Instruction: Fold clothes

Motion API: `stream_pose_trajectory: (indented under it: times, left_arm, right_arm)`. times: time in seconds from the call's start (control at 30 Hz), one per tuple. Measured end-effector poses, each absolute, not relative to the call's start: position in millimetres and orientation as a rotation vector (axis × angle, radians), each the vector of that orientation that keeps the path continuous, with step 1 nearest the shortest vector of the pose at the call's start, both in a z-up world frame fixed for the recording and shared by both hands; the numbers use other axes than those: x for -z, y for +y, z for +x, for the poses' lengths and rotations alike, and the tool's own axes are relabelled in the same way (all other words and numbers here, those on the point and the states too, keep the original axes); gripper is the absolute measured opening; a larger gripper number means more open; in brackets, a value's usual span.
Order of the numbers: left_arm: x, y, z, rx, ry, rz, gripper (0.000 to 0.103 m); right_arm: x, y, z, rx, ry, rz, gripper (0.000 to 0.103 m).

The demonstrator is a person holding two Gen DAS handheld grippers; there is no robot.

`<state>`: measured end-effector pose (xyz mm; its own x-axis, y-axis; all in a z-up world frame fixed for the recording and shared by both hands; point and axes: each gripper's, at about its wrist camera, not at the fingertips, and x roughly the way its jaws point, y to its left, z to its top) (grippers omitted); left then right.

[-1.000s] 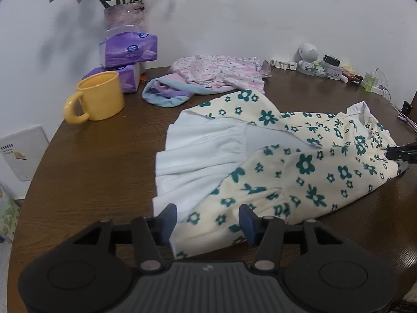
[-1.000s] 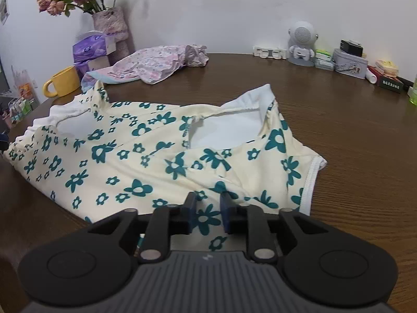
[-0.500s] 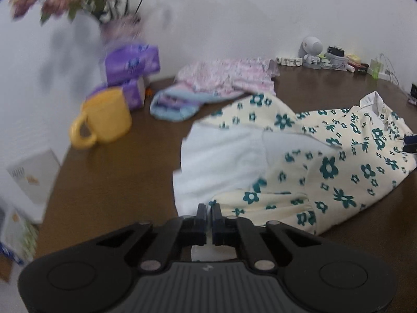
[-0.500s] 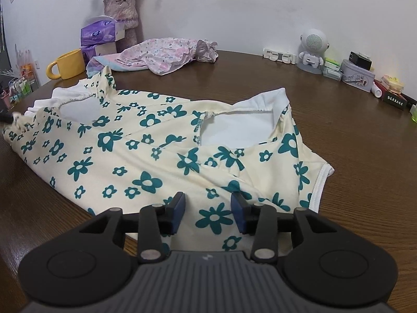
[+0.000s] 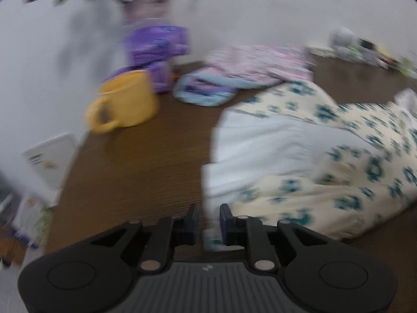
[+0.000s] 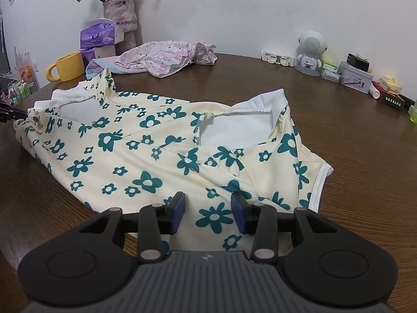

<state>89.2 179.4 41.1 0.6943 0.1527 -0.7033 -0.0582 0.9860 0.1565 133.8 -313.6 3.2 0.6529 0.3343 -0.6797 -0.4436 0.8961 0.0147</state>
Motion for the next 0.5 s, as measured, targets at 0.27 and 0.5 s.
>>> stream_pose_trajectory:
  times: [0.27, 0.5]
  left_arm:
    - [-63, 124, 66, 0.214, 0.698, 0.047, 0.027]
    - [-25, 83, 83, 0.251, 0.792, 0.123, 0.027]
  right_arm:
    - [-2, -312, 132, -0.441, 0.727, -0.151, 0.044]
    - [-1, -312, 131, -0.439, 0.720, -0.151, 0.044]
